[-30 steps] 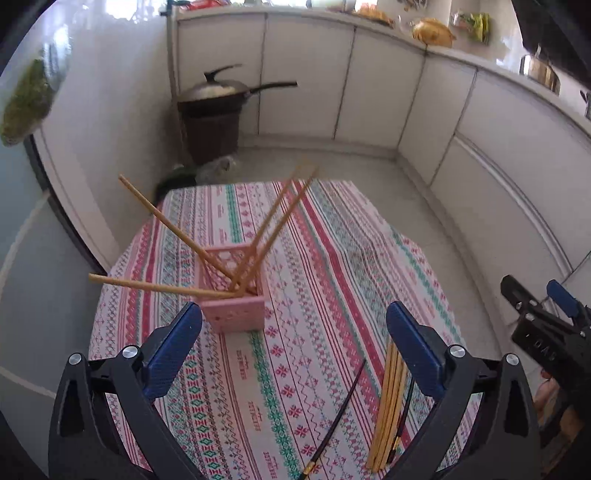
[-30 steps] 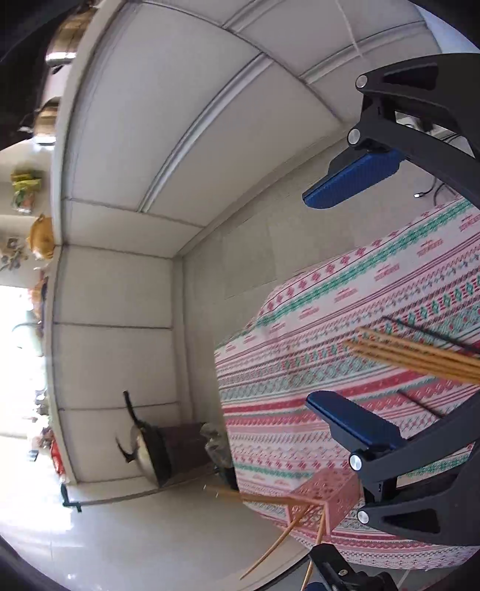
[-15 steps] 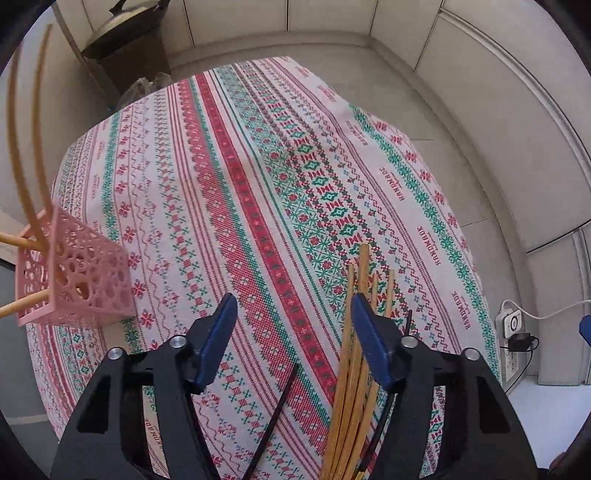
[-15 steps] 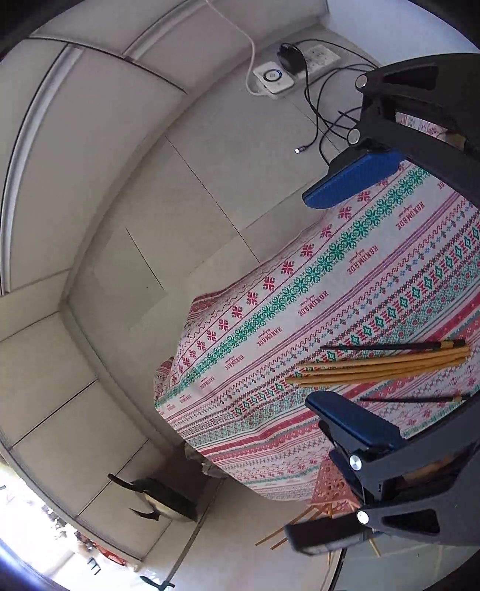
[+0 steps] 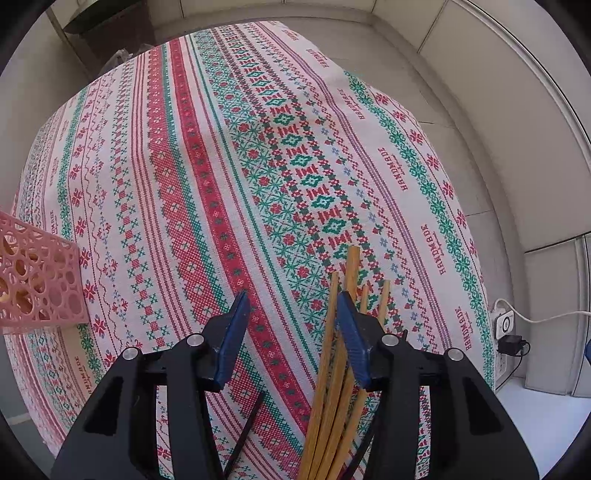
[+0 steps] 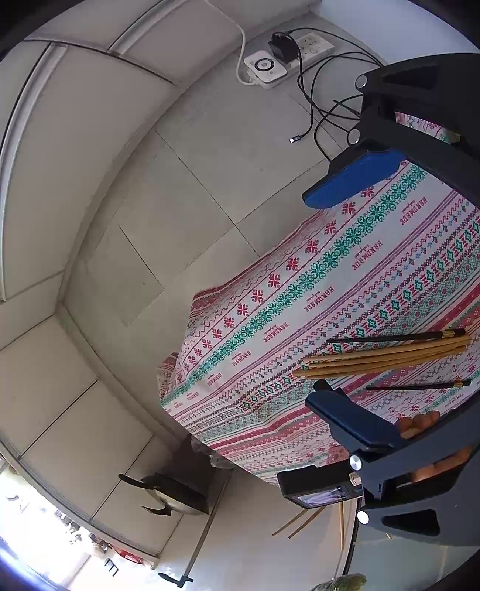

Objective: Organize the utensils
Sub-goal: 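Return both grippers to the bundle and grasp a chopstick with the left gripper, then carry the chopstick to the pink holder with the left gripper while the right grasps another, then lower the chopstick into the pink holder and open the left gripper, then lower the held chopstick into the pink holder and open the right gripper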

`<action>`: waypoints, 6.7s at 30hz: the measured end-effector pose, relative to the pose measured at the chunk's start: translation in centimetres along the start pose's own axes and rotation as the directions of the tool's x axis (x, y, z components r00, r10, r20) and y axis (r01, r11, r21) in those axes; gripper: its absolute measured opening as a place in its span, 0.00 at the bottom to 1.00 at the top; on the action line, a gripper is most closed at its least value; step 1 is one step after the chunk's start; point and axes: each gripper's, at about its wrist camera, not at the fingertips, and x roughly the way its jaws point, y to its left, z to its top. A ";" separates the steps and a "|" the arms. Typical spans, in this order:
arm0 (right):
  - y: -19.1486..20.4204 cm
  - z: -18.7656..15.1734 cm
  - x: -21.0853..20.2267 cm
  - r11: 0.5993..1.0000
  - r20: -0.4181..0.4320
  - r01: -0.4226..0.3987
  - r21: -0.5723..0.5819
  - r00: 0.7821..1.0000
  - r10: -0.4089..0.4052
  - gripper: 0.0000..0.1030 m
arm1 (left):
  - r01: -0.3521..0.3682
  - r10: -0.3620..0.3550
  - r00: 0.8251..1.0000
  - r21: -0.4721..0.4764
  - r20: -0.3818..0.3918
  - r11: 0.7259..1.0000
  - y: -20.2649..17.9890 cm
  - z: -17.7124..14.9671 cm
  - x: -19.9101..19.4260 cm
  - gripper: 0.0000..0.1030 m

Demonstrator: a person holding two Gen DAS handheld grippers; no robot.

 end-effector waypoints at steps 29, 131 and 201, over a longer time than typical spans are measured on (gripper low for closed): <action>7.7 -2.0 13.4 0.995 -0.191 -0.058 -0.085 0.981 0.041 0.29 | -0.002 -0.020 0.964 0.083 0.265 0.997 4.9 -7.1 -11.6 0.04; 32.6 -10.0 -8.5 0.782 0.401 -0.021 -0.622 0.849 0.342 0.49 | 0.075 0.187 0.655 -0.310 0.732 0.948 20.1 -12.9 -32.7 0.51; 34.8 -7.8 -8.7 0.745 0.283 -0.165 -0.647 0.854 0.435 0.06 | 0.199 0.231 0.447 -0.348 0.864 0.916 23.2 -19.9 -40.3 0.85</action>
